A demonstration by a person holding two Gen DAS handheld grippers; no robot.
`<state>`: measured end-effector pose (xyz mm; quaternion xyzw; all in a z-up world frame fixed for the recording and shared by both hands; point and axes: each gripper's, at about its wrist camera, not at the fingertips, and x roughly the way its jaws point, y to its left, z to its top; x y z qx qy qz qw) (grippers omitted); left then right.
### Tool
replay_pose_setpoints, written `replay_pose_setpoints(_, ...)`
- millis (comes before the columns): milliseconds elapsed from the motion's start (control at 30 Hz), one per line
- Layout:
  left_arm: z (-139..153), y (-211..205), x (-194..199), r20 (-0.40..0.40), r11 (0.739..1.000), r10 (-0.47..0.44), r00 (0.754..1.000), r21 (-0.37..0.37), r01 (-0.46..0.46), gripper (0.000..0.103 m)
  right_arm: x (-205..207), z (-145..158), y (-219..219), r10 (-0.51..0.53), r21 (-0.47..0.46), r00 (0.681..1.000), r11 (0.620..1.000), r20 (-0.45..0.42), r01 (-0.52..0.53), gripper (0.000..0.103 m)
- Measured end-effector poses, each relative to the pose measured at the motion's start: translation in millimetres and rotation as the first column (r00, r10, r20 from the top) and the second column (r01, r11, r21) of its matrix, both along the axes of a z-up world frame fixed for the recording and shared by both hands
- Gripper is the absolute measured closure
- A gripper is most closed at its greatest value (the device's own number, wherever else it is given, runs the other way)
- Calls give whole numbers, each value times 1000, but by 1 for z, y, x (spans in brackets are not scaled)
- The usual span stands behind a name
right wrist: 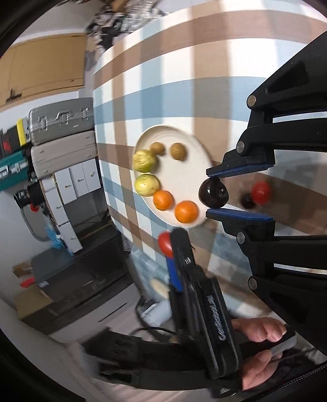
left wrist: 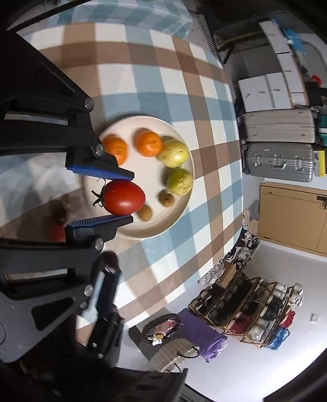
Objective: Organize fruits
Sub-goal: 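Carry the plum and tomato onto the cream plate and release both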
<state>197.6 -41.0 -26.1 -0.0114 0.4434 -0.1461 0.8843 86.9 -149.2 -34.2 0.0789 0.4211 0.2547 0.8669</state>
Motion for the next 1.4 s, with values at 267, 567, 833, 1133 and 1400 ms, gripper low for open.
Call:
replay_pose_setpoints(267,-45,-1,84,-95,999,-54,994,-4,54,79,75,-29,15,48,-11,996,999,-74,-49,77)
replay_pose_setpoints(567,-76,-7,120,-151,998,-66,986,-28,62,79,115,-55,24,38,-2,990,999,-133,-39,77)
replay_pose_setpoints(833,-91,-15,136,-202,997,-70,977,-42,63,79,125,-69,28,23,-19,987,999,-157,-26,77)
replay_pose_setpoints(1133,-87,-19,137,-198,997,-73,977,-33,68,69,131,-69,25,-6,-9,989,1000,-148,5,50)
replay_pose_setpoints(1400,-53,-3,100,-139,993,-57,989,-110,41,45,107,-43,7,-31,24,995,999,-99,34,40)
